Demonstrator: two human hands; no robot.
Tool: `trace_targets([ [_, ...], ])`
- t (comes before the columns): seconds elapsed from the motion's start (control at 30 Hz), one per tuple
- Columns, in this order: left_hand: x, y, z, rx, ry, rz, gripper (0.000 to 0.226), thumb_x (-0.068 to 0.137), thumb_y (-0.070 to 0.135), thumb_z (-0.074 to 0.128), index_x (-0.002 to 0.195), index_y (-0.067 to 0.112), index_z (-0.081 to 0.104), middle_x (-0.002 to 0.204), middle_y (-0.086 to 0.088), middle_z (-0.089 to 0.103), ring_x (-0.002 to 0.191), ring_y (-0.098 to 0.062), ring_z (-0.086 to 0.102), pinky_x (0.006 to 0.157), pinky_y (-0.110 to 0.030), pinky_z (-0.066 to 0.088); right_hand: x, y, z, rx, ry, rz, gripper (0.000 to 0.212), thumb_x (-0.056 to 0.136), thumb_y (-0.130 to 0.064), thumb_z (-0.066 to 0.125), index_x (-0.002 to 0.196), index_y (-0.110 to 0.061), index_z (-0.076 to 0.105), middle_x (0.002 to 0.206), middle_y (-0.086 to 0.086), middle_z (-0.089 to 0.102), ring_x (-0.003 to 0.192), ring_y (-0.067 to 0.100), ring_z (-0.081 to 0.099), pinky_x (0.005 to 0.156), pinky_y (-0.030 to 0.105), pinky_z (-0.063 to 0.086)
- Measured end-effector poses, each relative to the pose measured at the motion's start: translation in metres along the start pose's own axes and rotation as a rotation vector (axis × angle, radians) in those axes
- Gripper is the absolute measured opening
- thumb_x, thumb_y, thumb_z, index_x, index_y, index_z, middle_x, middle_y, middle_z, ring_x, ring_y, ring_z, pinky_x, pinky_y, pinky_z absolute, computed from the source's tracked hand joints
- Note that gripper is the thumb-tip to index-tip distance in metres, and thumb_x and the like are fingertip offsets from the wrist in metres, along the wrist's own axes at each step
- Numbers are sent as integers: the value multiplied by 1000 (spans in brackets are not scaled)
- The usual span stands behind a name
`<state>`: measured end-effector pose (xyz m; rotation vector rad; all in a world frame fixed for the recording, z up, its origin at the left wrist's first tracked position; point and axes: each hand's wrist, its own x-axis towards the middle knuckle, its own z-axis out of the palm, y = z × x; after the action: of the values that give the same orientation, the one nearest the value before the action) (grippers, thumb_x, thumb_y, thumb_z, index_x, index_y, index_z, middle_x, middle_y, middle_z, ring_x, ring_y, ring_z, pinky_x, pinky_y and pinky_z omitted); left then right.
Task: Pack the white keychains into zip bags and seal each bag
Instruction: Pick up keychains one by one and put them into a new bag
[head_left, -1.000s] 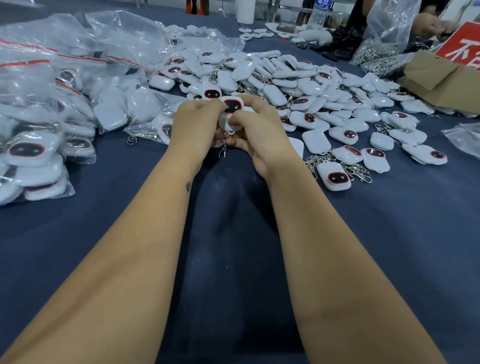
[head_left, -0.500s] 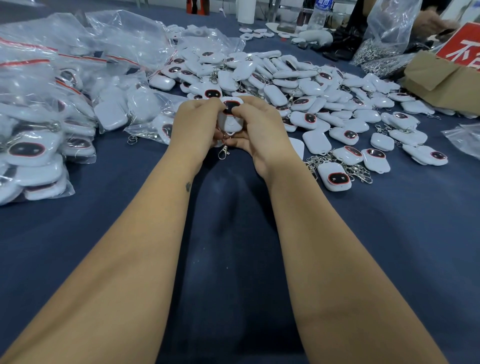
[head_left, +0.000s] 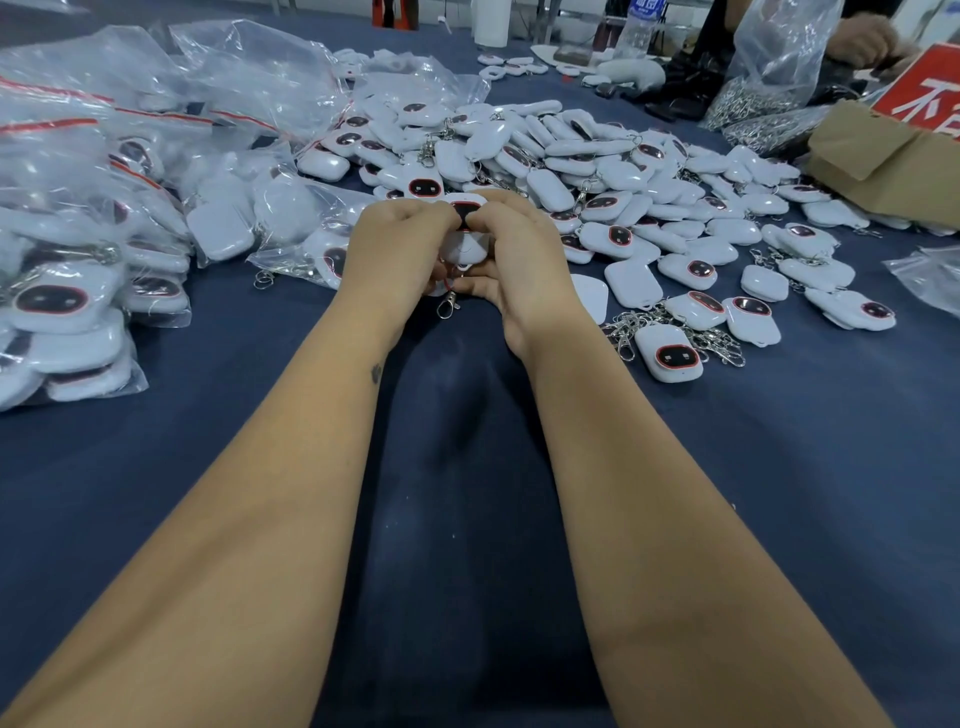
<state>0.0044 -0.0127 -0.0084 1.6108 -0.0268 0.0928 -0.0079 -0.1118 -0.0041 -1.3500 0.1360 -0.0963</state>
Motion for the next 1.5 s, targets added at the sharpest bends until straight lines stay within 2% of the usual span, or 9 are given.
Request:
trace_targets([
  [0.17,2,-4,-1,80,-10,27,22,85,18,56,63,17,58,53,8,60,42,-8,47,44,-16,40,-1,-1,0,-17,7,11,19,89,-1,47,87,-14,61,75,8,61,56,18,57,51,25,51],
  [0.3,4,-6,-1,143,-3,55,19,79,24,58,71,7,62,62,-2,60,56,-18,50,56,-26,45,-2,-1,0,-3,3,16,24,86,4,44,88,-12,61,75,11,60,54,19,56,51,26,52],
  [0.43,4,-7,0,182,17,84,23,85,19,58,61,20,59,50,10,57,47,-12,51,49,-22,44,-2,-2,0,25,9,28,24,86,5,45,87,-10,62,81,16,61,58,22,58,53,29,54],
  [0.67,1,-4,-2,129,-20,83,23,87,25,62,65,19,63,57,4,58,45,-9,48,45,-18,41,1,0,-1,-1,22,37,39,82,7,43,113,-1,65,88,15,63,70,25,59,64,34,54],
  [0.77,-1,-1,-1,62,-4,30,20,86,23,61,67,17,62,47,9,53,39,-8,45,41,-15,38,2,0,-2,-4,17,26,38,81,7,43,107,-5,67,90,14,63,74,26,60,70,37,54],
  [0.97,1,4,0,-87,71,-80,10,85,18,60,78,13,60,66,-3,56,35,-8,43,38,-15,32,6,2,-5,-32,107,-19,30,82,0,46,99,-7,70,89,14,63,72,27,55,56,28,44],
  [1.2,3,-1,0,-40,40,-26,13,85,14,59,73,13,61,49,4,50,40,-9,36,44,-18,30,7,4,-4,1,81,-116,42,83,13,41,112,-6,65,78,4,65,57,13,59,50,19,46],
  [1.33,4,-3,-1,-28,49,9,9,83,12,56,81,10,64,64,-7,45,43,-10,34,44,-20,31,7,5,-6,-50,43,-130,40,82,12,44,101,-14,67,72,0,68,65,16,64,61,26,54],
  [1.5,6,-5,-4,110,130,131,21,82,5,58,88,22,70,69,8,63,49,2,51,52,-15,41,6,5,-4,-183,49,-132,31,82,6,47,95,-15,66,79,3,64,69,20,60,55,27,51],
])
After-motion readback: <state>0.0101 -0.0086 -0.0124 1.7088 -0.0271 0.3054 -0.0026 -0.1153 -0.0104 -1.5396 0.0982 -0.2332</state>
